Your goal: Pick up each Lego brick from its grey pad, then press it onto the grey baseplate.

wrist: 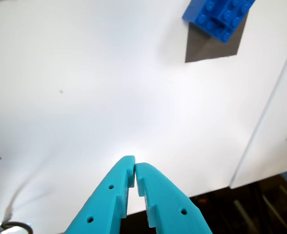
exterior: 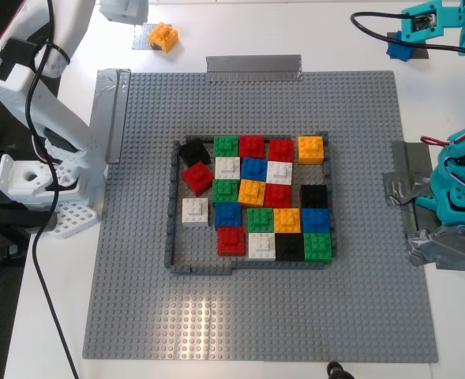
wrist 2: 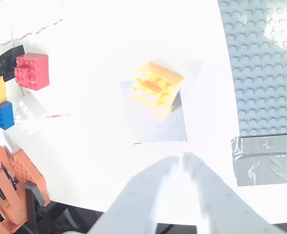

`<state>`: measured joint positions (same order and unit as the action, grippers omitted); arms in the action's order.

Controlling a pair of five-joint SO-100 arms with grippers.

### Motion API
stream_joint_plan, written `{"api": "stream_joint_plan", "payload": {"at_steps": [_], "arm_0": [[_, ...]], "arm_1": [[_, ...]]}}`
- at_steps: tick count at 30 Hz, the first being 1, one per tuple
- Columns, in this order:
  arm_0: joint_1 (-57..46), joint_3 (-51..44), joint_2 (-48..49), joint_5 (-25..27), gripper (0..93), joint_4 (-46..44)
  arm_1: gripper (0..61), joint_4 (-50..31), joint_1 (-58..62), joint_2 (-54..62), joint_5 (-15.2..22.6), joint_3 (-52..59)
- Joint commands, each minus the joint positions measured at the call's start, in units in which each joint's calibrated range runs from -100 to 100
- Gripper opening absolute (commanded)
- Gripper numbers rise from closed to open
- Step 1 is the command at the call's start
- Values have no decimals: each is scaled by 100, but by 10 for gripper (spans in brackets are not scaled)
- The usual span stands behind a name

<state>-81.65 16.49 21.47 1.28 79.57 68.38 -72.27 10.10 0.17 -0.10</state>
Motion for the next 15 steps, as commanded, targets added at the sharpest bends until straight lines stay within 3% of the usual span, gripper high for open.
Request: {"api": "stream_joint_plan", "payload": {"at_steps": [1,15], "arm_0": [[95,396,136,246,0,-438],[80,396,188,246,0,-381]], "arm_1": [[1,1266,93,638,181,141],[1,1201,85,706,166,132]]}}
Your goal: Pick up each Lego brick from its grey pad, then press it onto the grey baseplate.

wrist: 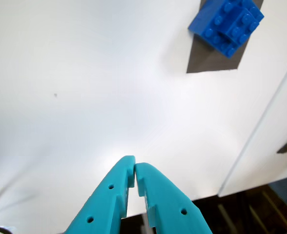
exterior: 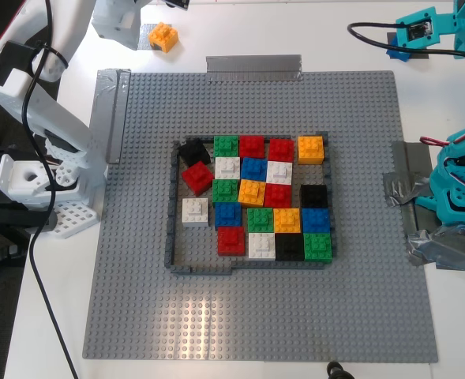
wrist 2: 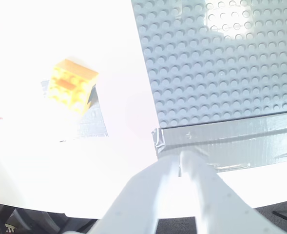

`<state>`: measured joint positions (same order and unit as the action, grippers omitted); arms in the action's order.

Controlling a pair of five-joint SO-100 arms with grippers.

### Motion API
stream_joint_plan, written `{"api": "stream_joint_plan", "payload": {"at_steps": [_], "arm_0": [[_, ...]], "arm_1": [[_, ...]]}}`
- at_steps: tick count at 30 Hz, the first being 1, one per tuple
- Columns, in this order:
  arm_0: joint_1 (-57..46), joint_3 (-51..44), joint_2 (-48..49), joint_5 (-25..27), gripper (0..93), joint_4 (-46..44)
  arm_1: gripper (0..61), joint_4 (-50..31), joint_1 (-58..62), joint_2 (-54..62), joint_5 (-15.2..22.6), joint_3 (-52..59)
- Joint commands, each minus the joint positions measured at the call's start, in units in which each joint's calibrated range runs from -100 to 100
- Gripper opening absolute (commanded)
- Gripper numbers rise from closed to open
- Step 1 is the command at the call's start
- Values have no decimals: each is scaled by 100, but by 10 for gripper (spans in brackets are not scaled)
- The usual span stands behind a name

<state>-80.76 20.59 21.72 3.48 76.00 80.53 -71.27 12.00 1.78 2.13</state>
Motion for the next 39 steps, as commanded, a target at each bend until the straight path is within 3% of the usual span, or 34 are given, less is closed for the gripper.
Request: {"api": "stream_joint_plan", "payload": {"at_steps": [1,10,15,18,23,29,33,39], "arm_0": [[-9,-13,162,21,0,-25],[-1,-95,171,36,0,-25],[-52,-95,188,16,0,-17],[-81,-77,188,-3,0,-17],[-284,-284,188,36,0,8],[-277,-790,188,36,0,8],[-335,-1232,162,65,0,16],[-277,-1792,85,1003,0,-8]], "arm_1": [[1,-55,-15,534,-20,-73],[1,-820,-145,920,-205,-55],[2,-1340,-160,1066,-537,-55],[2,-1365,-167,1006,-738,-127],[2,-1340,-174,619,-752,-389],[2,-844,-131,-359,-777,-1247],[2,-445,-102,-1097,-996,-2041],[2,287,-145,-2248,-1055,-3486]]}}
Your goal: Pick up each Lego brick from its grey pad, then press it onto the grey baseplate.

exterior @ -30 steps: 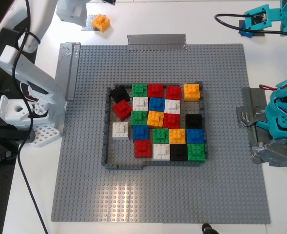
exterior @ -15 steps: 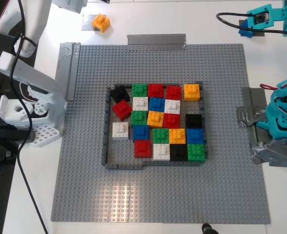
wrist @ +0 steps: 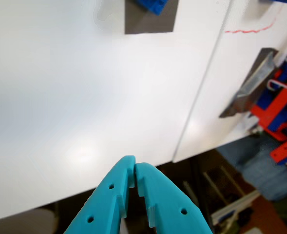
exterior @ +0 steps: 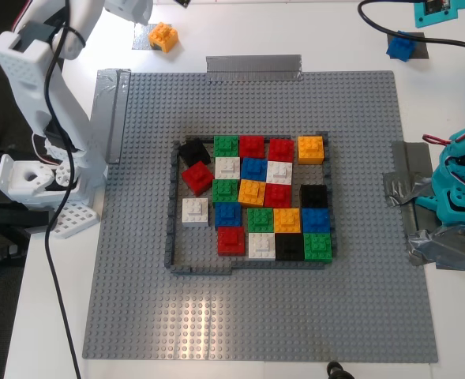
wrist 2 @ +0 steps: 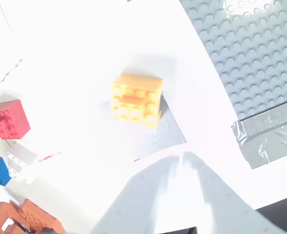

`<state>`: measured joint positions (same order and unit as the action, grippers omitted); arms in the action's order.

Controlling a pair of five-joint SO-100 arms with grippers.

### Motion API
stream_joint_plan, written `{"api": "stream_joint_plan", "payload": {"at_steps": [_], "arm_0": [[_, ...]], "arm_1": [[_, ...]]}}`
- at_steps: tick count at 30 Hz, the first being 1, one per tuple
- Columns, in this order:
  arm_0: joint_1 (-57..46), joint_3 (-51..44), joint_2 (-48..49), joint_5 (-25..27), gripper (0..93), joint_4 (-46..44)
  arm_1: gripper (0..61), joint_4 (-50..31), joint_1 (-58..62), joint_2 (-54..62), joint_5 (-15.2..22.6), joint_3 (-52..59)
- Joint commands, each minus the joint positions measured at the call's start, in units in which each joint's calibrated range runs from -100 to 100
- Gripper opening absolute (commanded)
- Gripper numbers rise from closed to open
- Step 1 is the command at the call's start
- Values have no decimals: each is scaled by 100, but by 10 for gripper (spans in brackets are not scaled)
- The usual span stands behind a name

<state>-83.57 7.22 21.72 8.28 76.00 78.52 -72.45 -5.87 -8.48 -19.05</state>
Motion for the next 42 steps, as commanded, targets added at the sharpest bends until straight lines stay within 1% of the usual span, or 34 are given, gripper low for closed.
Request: {"api": "stream_joint_plan", "payload": {"at_steps": [1,5,7,9,10,12,13,14,15,16,18,20,23,25,29,35,39,42], "arm_0": [[11,-510,85,605,0,-25],[62,-835,-121,1054,0,179],[84,-1259,-473,1372,0,618],[84,-1909,-954,1611,0,1204],[91,-2334,-1237,1704,0,1546],[91,-3264,-1803,1758,0,2221],[98,-3706,-2069,1724,0,2400],[106,-4131,-2353,1636,0,2400],[135,-4428,-2542,1504,0,2400],[164,-4808,-2765,1391,0,2400],[287,-5404,-3091,1372,0,2400],[432,-5729,-3314,1387,0,2400],[635,-5792,-3477,1533,79,2400],[715,-5783,-3554,1577,112,2400],[788,-5747,-3597,1567,143,2400],[788,-5738,-3812,1611,208,2400],[831,-5738,-4095,1792,220,2400],[838,-5738,-4293,1802,219,2400]], "arm_1": [[2,553,-49,-606,15,-1530],[2,391,-41,-898,0,-1585],[4,211,-49,-949,-24,-1476],[11,49,-63,-1044,-58,-1431],[25,-33,-70,-1104,-73,-1440],[72,-163,-78,-1241,-117,-1485],[109,-187,-85,-1327,-141,-1530],[143,-236,-99,-1396,-185,-1549],[161,-285,-99,-1456,-214,-1549],[170,-342,-114,-1507,-234,-1549],[186,-431,-158,-1593,-244,-1539],[201,-529,-187,-1645,-249,-1521],[199,-740,-194,-1662,-224,-1413],[199,-830,-187,-1713,-210,-1386],[186,-952,-187,-1799,-185,-1278],[185,-960,-201,-1893,-180,-1251],[187,-985,-194,-1902,-190,-1223],[188,-952,-201,-1859,-205,-1223]]}}
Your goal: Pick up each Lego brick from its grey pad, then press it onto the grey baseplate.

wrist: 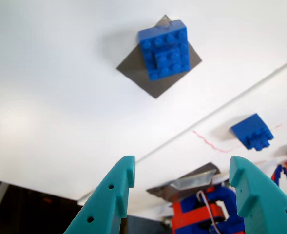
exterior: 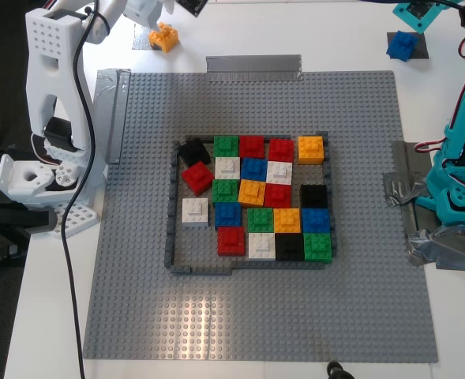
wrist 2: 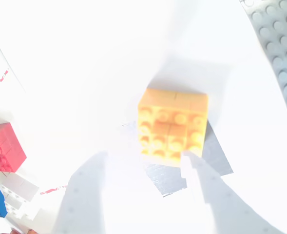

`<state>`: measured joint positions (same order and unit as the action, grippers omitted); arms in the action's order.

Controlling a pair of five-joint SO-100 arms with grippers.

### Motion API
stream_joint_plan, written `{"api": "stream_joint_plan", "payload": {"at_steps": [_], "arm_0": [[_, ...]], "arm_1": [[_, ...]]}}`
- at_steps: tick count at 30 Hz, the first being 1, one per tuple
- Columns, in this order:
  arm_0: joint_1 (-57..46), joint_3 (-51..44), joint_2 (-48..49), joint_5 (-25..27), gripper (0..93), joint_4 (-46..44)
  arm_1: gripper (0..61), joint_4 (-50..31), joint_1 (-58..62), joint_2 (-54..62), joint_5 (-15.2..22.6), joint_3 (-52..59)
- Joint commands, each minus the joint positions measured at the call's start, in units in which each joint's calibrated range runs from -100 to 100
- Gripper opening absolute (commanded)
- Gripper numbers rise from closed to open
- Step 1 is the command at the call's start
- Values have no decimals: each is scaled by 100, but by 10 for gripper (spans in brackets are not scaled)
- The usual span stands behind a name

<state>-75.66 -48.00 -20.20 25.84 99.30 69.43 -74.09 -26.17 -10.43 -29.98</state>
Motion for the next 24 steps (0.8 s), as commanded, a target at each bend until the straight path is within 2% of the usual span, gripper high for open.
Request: {"api": "stream_joint_plan", "payload": {"at_steps": [1,8,16,24], "arm_0": [[47,-216,-151,41,219,70],[242,-216,-409,65,219,70],[380,-189,-486,349,217,70],[322,434,-460,637,219,70]], "arm_1": [[188,-35,-37,196,-14,-131],[194,71,-37,428,5,-158],[216,266,-30,651,-24,-122],[205,71,-8,694,20,176]]}}
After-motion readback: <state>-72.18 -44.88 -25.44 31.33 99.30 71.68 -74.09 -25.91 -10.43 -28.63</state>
